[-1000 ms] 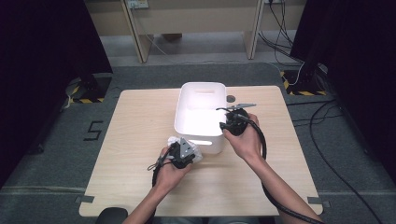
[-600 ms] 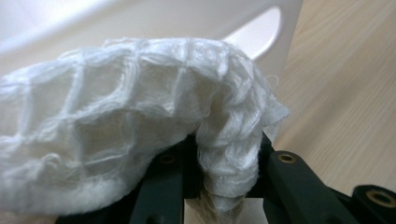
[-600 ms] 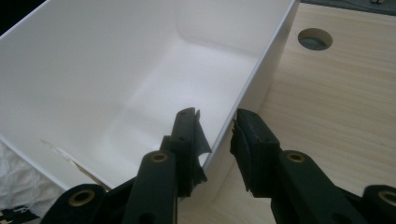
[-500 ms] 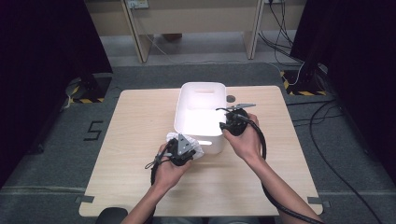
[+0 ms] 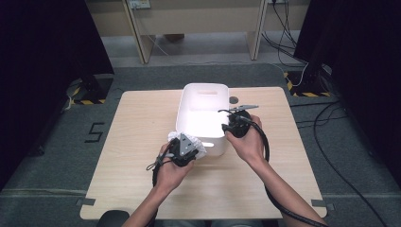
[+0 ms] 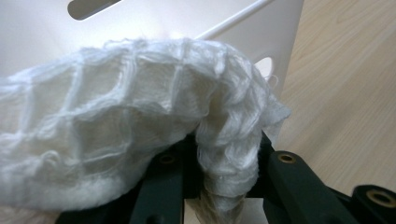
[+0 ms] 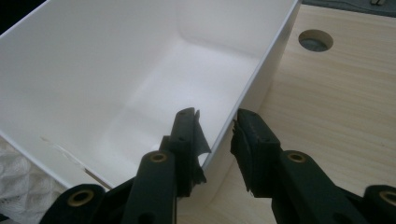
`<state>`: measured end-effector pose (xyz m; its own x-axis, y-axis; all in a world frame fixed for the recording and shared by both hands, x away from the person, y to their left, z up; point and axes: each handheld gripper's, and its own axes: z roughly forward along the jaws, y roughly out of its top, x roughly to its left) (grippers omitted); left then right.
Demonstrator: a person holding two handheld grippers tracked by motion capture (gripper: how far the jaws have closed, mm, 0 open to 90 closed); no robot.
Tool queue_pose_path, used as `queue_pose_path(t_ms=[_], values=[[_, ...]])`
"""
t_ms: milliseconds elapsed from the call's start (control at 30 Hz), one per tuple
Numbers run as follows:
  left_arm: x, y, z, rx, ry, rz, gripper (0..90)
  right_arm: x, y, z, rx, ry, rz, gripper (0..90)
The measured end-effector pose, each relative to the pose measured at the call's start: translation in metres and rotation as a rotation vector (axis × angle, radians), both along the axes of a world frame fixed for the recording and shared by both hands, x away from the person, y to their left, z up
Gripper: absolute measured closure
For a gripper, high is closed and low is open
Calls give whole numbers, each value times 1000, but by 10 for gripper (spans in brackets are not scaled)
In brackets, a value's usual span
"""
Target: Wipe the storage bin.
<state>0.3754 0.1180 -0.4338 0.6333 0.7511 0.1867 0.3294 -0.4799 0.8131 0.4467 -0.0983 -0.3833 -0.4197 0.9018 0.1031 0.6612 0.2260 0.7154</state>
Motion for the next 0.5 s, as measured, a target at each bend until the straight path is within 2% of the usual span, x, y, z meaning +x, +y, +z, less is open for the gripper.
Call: queue_pose_path(t_ms=[200, 267, 333, 500], values=[[0, -3, 3, -4, -11, -3, 741, -1, 1, 0, -7, -2, 2, 696], [0, -4, 3, 10, -14, -4, 741, 0, 0, 0, -3, -1, 2, 696], [0, -4, 2, -1, -9, -4, 740, 0, 1, 0, -2, -1, 4, 696], [1, -6, -3, 5, 8, -8, 740, 0, 1, 0, -2, -1, 3, 695]])
